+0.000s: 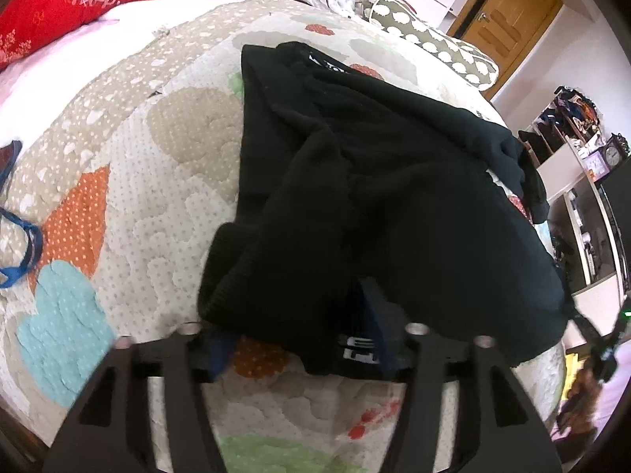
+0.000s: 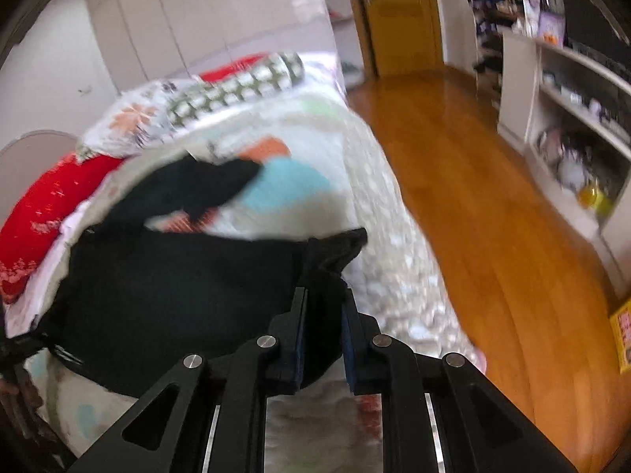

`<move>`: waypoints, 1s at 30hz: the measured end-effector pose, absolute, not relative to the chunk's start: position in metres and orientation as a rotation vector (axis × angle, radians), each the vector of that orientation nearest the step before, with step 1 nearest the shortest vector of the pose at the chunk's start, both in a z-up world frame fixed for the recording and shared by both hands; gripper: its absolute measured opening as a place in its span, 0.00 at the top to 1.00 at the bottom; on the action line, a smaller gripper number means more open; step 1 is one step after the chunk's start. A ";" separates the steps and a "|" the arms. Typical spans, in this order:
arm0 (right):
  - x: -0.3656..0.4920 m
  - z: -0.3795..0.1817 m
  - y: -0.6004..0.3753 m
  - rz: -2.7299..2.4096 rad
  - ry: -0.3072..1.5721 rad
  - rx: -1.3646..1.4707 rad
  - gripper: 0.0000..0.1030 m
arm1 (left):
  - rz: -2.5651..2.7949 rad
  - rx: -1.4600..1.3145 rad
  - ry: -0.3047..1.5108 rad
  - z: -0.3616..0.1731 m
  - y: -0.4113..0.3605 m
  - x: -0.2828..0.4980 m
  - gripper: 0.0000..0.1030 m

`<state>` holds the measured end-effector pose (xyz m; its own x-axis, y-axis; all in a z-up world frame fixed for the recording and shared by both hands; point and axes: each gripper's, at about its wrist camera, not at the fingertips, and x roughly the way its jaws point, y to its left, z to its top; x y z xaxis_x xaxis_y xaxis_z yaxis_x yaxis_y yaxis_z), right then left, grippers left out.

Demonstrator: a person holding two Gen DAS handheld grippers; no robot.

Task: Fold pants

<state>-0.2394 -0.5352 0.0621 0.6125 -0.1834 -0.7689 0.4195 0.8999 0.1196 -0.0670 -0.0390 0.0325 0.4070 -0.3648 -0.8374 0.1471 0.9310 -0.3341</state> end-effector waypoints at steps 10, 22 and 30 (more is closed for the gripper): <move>-0.257 0.102 -0.486 -0.184 0.751 0.271 0.39 | -0.328 -0.263 1.104 0.029 -0.033 -0.068 0.24; -0.211 0.054 -0.295 0.437 0.823 -0.050 0.39 | -0.370 -0.233 1.108 0.037 -0.037 -0.062 0.83; -0.198 0.023 -0.260 0.377 0.841 -0.278 0.59 | -0.407 -0.284 1.101 0.049 -0.026 -0.062 0.87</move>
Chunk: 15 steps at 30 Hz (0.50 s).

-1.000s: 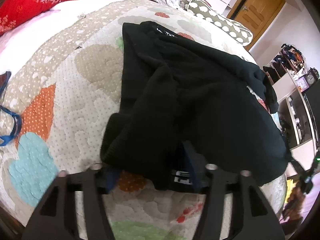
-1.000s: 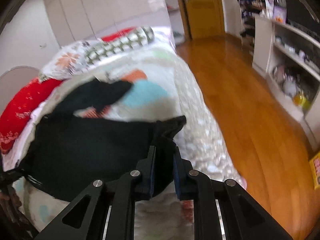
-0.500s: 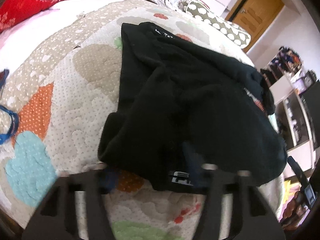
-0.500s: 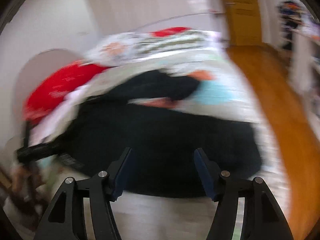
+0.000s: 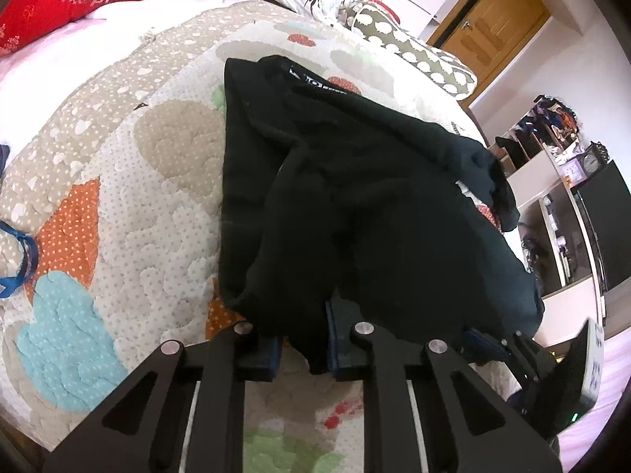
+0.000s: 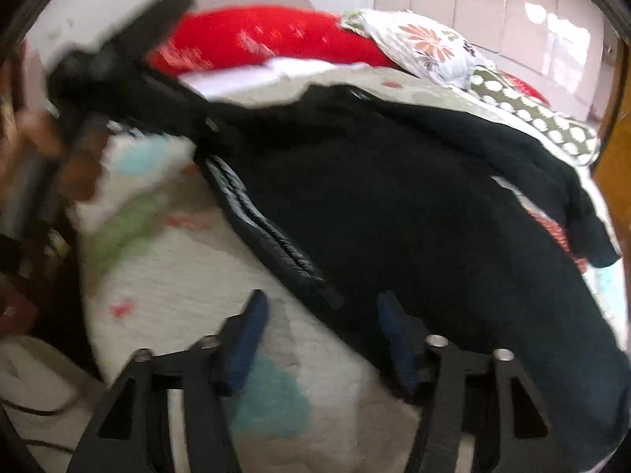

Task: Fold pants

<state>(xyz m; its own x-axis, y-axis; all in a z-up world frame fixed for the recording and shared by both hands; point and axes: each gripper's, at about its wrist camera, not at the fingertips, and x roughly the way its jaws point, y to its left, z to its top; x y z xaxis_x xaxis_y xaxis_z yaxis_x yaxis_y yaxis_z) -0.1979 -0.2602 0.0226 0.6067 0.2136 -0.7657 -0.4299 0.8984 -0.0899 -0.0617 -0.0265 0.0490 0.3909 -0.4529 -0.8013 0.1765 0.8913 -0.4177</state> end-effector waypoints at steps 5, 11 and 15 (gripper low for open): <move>-0.194 0.033 -0.271 0.412 0.858 -0.159 0.76 | -0.407 -0.300 1.105 0.051 -0.018 -0.065 0.88; -0.207 0.042 -0.264 0.489 0.888 -0.130 1.00 | -0.385 -0.278 1.119 0.044 -0.006 -0.078 0.88; -0.201 0.030 -0.267 0.469 0.912 -0.076 0.98 | -0.371 -0.267 1.142 0.030 -0.008 -0.081 0.88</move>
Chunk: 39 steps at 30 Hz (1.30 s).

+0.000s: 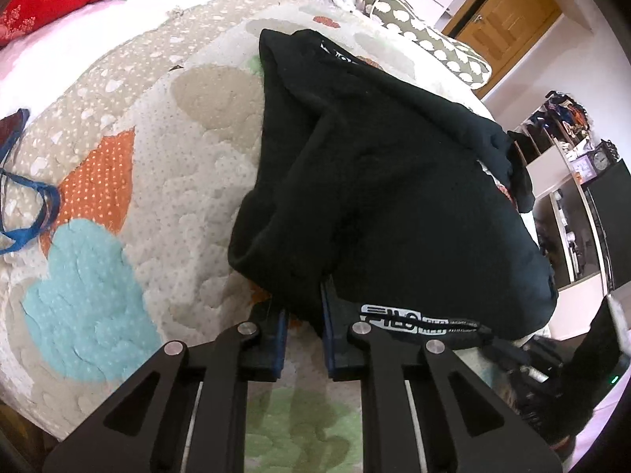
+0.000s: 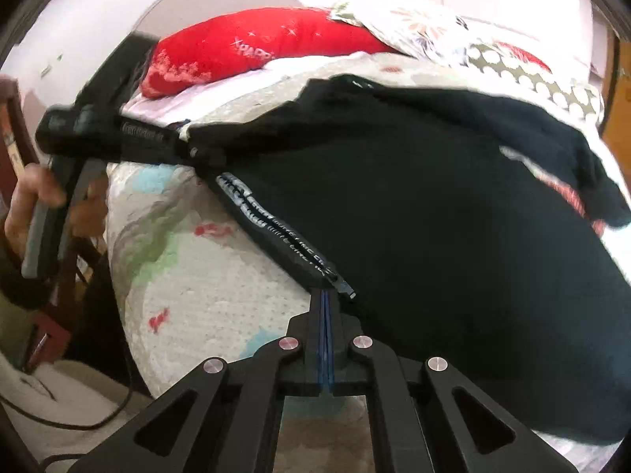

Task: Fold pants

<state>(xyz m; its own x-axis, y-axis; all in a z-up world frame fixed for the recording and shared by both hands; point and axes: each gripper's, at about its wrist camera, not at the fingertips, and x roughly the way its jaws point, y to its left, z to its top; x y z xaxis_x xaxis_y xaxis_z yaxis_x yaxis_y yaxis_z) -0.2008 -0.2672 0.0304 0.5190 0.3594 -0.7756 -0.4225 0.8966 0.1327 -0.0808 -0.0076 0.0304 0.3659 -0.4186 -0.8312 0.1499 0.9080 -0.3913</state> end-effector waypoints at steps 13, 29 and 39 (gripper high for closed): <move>-0.144 0.070 -0.319 0.361 0.831 -0.045 0.60 | -0.259 -0.170 1.029 0.078 0.003 -0.070 0.34; 0.040 0.112 -0.369 0.269 0.870 -0.211 0.38 | -0.485 -0.055 0.996 0.080 -0.051 0.099 0.19; 0.066 0.094 -0.410 0.272 0.957 -0.184 0.30 | -0.576 0.048 1.077 0.047 -0.079 0.169 0.19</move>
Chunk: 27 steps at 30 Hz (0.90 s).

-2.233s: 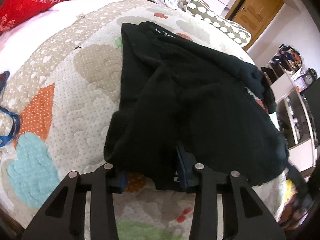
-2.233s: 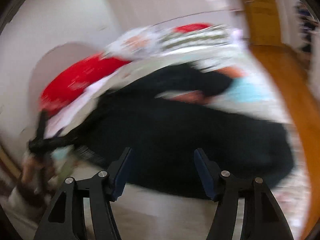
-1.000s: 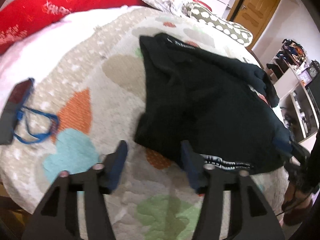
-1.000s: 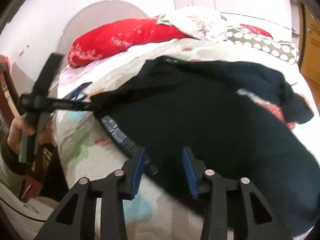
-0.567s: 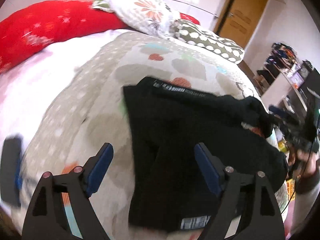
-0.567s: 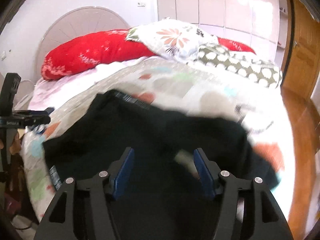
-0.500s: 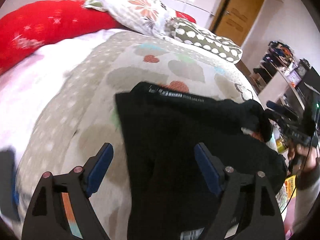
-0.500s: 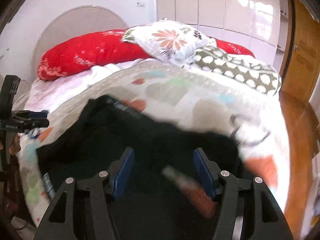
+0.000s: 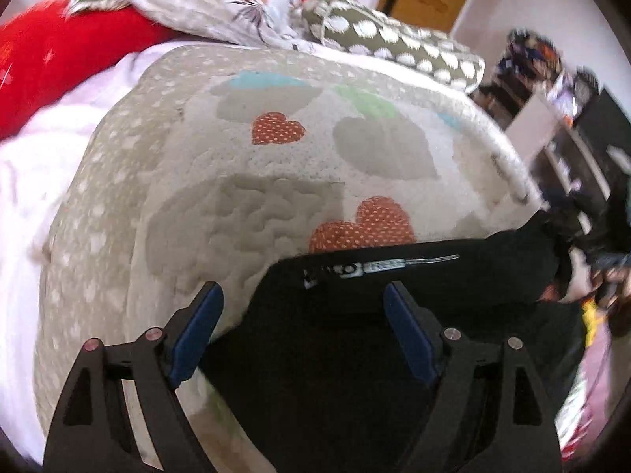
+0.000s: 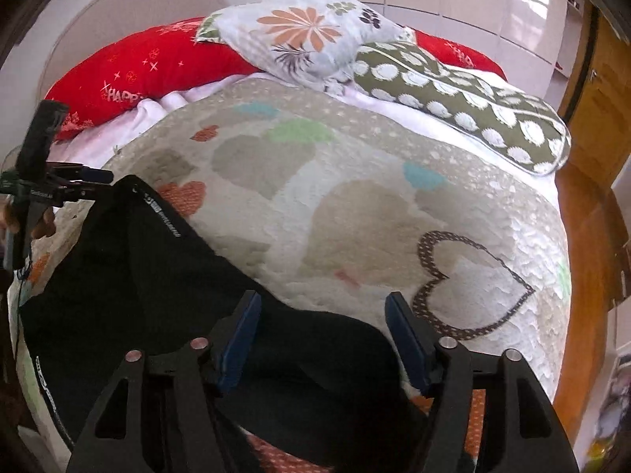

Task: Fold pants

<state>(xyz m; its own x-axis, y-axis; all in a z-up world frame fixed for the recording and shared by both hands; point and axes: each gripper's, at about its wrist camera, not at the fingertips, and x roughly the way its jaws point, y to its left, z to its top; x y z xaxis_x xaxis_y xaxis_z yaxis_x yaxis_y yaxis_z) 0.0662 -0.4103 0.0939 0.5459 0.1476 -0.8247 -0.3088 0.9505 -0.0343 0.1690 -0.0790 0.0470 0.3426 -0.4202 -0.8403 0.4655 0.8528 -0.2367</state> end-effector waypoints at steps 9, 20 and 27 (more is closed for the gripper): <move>0.063 0.067 -0.421 0.374 1.127 -0.139 0.62 | -0.592 0.246 1.095 0.028 -0.111 0.175 0.45; -0.029 0.151 -0.383 0.290 0.728 -0.476 0.90 | -0.630 0.174 0.905 0.097 -0.088 0.093 0.90; -0.127 0.151 -0.385 0.261 0.642 -0.605 0.90 | -0.724 0.168 0.879 0.119 -0.074 -0.010 0.90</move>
